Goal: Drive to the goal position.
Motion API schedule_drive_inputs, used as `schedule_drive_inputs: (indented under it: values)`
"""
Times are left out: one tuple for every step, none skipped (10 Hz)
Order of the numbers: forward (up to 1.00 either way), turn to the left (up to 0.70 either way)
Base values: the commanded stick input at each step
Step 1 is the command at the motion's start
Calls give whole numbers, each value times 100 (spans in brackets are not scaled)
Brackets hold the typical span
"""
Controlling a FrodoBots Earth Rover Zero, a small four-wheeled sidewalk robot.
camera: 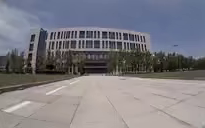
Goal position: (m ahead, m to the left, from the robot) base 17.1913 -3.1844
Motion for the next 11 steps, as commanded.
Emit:
schedule_drive_inputs:
  values:
    - [50, 1]
    - [50, 1]
    - [50, 1]
    - [50, 1]
    - [50, 1]
    - [50, 1]
    - [50, 1]
    - [50, 1]
    - [50, 1]
    - [50, 1]
    - [50, 1]
